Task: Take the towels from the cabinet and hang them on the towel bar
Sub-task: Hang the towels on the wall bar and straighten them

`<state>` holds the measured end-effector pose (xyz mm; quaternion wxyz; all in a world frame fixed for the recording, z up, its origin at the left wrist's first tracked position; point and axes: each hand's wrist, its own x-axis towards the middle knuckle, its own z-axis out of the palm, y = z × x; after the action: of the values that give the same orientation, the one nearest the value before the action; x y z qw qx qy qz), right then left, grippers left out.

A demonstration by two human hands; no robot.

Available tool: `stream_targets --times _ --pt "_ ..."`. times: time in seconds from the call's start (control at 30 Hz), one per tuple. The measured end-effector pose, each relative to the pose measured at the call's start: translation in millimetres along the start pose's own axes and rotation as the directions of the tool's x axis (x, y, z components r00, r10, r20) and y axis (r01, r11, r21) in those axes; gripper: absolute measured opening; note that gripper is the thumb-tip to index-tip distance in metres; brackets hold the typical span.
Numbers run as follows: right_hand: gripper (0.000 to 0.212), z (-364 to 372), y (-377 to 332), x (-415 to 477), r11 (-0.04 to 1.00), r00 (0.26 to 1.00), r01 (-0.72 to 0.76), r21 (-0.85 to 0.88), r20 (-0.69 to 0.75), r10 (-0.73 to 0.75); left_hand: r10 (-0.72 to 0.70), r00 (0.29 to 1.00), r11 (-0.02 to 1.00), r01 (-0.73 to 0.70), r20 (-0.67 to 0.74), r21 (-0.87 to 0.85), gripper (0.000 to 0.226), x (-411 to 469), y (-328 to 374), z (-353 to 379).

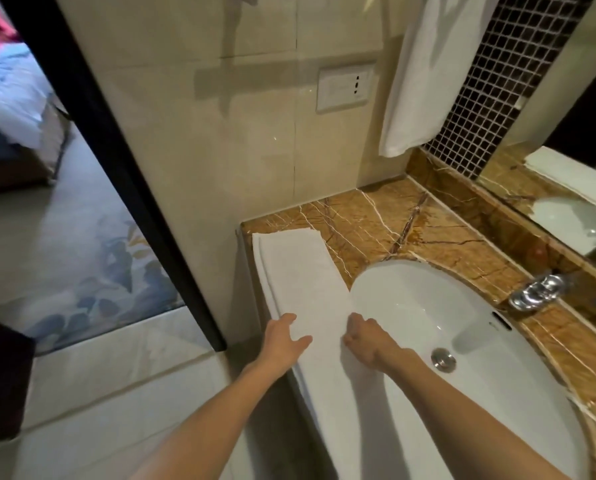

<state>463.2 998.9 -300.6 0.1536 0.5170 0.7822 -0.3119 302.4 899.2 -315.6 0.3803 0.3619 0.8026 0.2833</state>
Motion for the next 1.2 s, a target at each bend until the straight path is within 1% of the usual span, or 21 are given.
stream_targets --times 0.13,0.27,0.4,0.53,0.63,0.7,0.77,0.8,0.83,0.87,0.93,0.97,1.03,1.07,1.13,1.2 --pt "0.036 7 7 1 0.997 0.999 -0.052 0.057 -0.01 0.053 -0.028 0.999 0.995 0.03 0.024 -0.093 0.06 0 -4 6" --pt "0.037 5 11 1 0.995 0.998 -0.056 0.088 -0.02 0.058 -0.046 0.999 0.984 0.05 0.027 -0.17 0.057 0 4 11" --pt "0.046 -6 8 -2 0.993 0.998 -0.055 0.105 -0.017 0.057 -0.035 0.997 0.963 0.054 0.073 -0.263 0.063 0 26 10" --pt "0.055 -20 11 -4 0.988 0.997 -0.05 0.143 -0.044 0.057 0.02 0.998 0.941 0.002 0.06 -0.338 0.065 -4 56 7" --pt "0.057 -37 10 -9 0.986 0.996 -0.025 0.166 -0.083 0.039 0.105 0.993 0.916 -0.074 0.059 -0.395 0.067 -15 80 4" --pt "0.059 -49 8 -13 0.976 0.995 -0.015 0.219 -0.096 0.037 0.149 0.988 0.9 -0.115 0.048 -0.421 0.068 -23 95 2" --pt "0.063 -59 7 -15 0.951 0.993 -0.015 0.308 -0.108 0.05 0.18 0.983 0.872 -0.147 0.028 -0.467 0.07 -30 110 -1" --pt "0.069 -64 7 -15 0.93 0.991 -0.013 0.366 -0.116 0.06 0.197 0.98 0.861 -0.164 0.017 -0.482 0.071 -33 117 -3" --pt "0.076 -69 5 -16 0.895 0.99 -0.012 0.447 -0.119 0.073 0.214 0.977 0.853 -0.183 0.008 -0.489 0.071 -37 125 -6" --pt "0.079 -72 3 -16 0.85 0.989 -0.003 0.527 -0.122 0.079 0.229 0.973 0.847 -0.199 0.001 -0.493 0.072 -40 132 -9" --pt "0.065 -81 -2 -21 0.718 0.989 -0.01 0.696 -0.101 0.112 0.266 0.964 0.832 -0.235 -0.01 -0.502 0.073 -47 145 -17" --pt "0.059 -87 -4 -24 0.63 0.992 -0.038 0.776 -0.048 0.119 0.283 0.959 0.824 -0.251 -0.016 -0.508 0.073 -50 151 -21" --pt "0.059 -99 -8 -31 0.481 0.995 -0.086 0.872 0.049 0.088 0.314 0.949 0.804 -0.283 -0.031 -0.522 0.075 -55 163 -29" --pt "0.059 -106 -11 -34 0.428 0.997 -0.071 0.901 0.055 0.049 0.326 0.945 0.795 -0.296 -0.038 -0.53 0.078 -57 169 -33" --pt "0.058 -123 -17 -40 0.374 1.0 -0.009 0.927 0.02 -0.024 0.344 0.938 0.781 -0.314 -0.047 -0.54 0.08 -60 179 -40" --pt "0.062 -140 -24 -46 0.379 0.999 0.02 0.925 -0.006 -0.039 0.358 0.932 0.758 -0.327 -0.06 -0.564 0.08 -63 188 -48"
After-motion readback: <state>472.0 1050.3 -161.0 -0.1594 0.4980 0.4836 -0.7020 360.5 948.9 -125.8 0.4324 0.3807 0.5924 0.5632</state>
